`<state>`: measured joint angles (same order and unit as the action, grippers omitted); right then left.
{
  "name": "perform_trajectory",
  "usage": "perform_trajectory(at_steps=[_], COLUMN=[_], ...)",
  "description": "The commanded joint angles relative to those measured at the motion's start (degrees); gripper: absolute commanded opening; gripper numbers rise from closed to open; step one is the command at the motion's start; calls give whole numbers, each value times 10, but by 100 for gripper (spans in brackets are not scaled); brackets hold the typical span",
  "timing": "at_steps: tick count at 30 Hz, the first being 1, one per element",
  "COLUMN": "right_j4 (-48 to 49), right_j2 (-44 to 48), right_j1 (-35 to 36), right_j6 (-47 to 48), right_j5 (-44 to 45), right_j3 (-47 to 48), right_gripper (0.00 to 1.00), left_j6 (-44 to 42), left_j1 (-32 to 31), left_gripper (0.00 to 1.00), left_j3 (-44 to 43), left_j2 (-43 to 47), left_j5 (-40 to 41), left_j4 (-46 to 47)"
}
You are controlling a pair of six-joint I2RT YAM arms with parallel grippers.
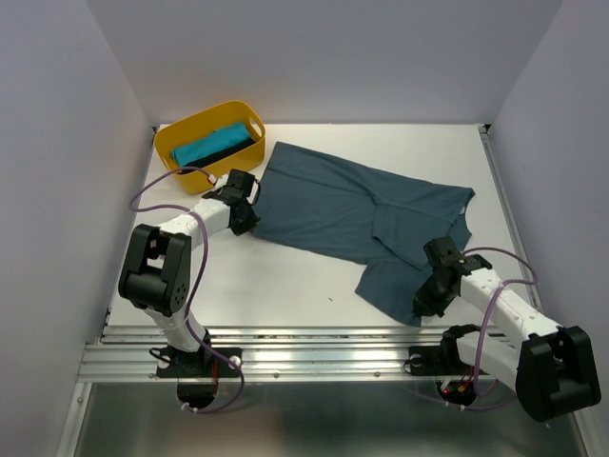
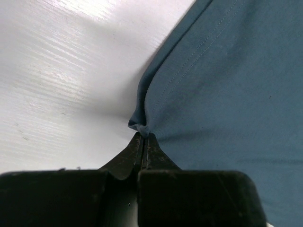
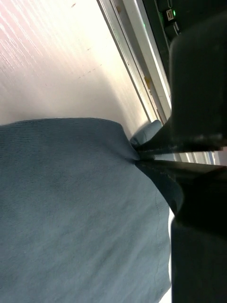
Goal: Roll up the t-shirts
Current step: Fold the T-shirt at the center of the board.
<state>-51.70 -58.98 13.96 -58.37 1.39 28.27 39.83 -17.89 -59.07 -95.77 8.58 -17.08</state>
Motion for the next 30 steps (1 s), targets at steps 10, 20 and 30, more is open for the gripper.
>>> perform_trajectory(at_steps=[10,20,30], right_j4=[6,-23,-29], right_j2=[35,52,-18], right_j1=[5,5,5], right_j6=[17,12,21], right_j5=[45,72,133], right_j3=[63,162,244], right_gripper=[1,1,1], left_j6=[-13,-18,-41], left_j1=[2,3,5], left_gripper=[0,0,0], left_j3=[-47,-110,-177], left_j2=[32,19,-21], left_j5=[10,-1,14], left_j4=[-24,-45,-74])
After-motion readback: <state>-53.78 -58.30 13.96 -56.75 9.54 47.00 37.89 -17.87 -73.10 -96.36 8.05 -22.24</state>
